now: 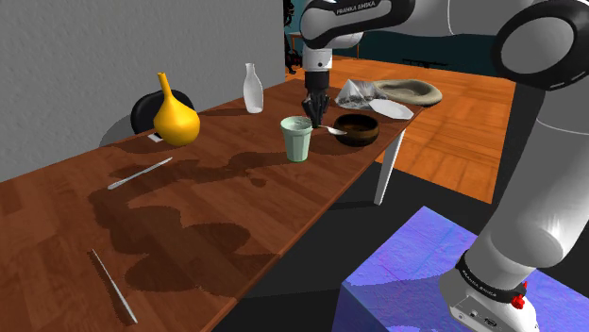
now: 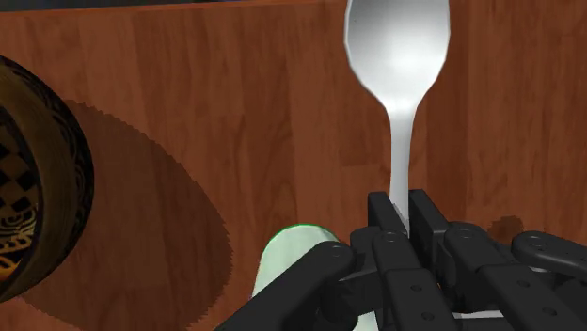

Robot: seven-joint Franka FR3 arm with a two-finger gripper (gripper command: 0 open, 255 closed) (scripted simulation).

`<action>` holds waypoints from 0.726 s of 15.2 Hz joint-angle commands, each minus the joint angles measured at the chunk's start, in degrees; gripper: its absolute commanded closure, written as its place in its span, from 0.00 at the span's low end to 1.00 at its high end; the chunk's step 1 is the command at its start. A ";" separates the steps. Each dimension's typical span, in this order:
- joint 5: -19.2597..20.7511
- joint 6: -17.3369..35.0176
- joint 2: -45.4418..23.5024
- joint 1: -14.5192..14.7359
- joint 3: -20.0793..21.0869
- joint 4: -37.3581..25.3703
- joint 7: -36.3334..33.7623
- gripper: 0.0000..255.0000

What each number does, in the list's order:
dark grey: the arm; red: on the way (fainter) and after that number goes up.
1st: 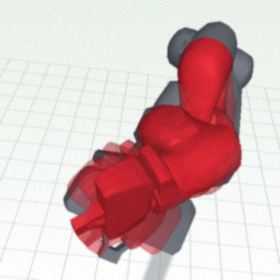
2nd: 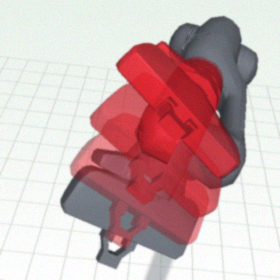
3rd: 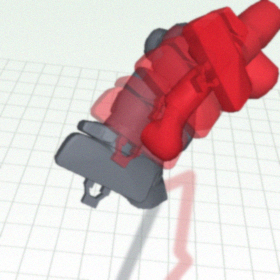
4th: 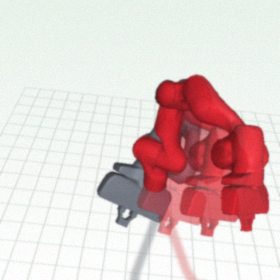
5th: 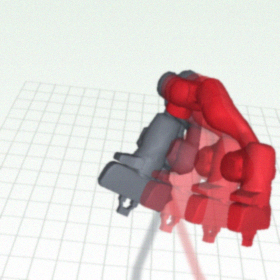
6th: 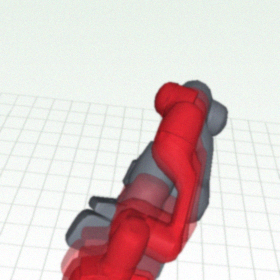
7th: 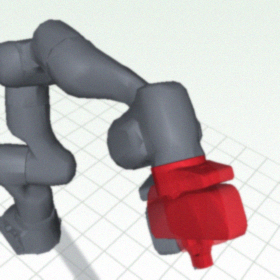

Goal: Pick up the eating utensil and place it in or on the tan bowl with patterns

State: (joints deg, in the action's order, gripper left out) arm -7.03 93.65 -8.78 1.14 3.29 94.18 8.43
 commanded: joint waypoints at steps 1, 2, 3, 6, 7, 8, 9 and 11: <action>0.33 -1.14 -1.34 -1.50 -1.15 -2.15 2.55 1.00; 0.47 -1.50 -1.73 -2.22 -1.68 -2.76 3.76 1.00; 0.59 -1.88 -2.18 -2.95 -2.21 -3.44 4.97 1.00; 0.95 -3.13 -3.86 -5.17 -3.74 -5.97 8.55 1.00; 1.06 -3.58 -4.54 -5.91 -4.22 -6.98 9.73 1.00; 1.15 -4.06 -5.28 -6.66 -4.70 -8.08 10.90 1.00; 1.24 -4.57 -6.08 -7.42 -5.17 -9.27 12.07 1.00; 1.37 -5.66 -7.88 -8.95 -6.07 -11.94 14.36 1.00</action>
State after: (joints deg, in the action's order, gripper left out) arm -5.75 88.63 -16.01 -7.05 -2.33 83.42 21.59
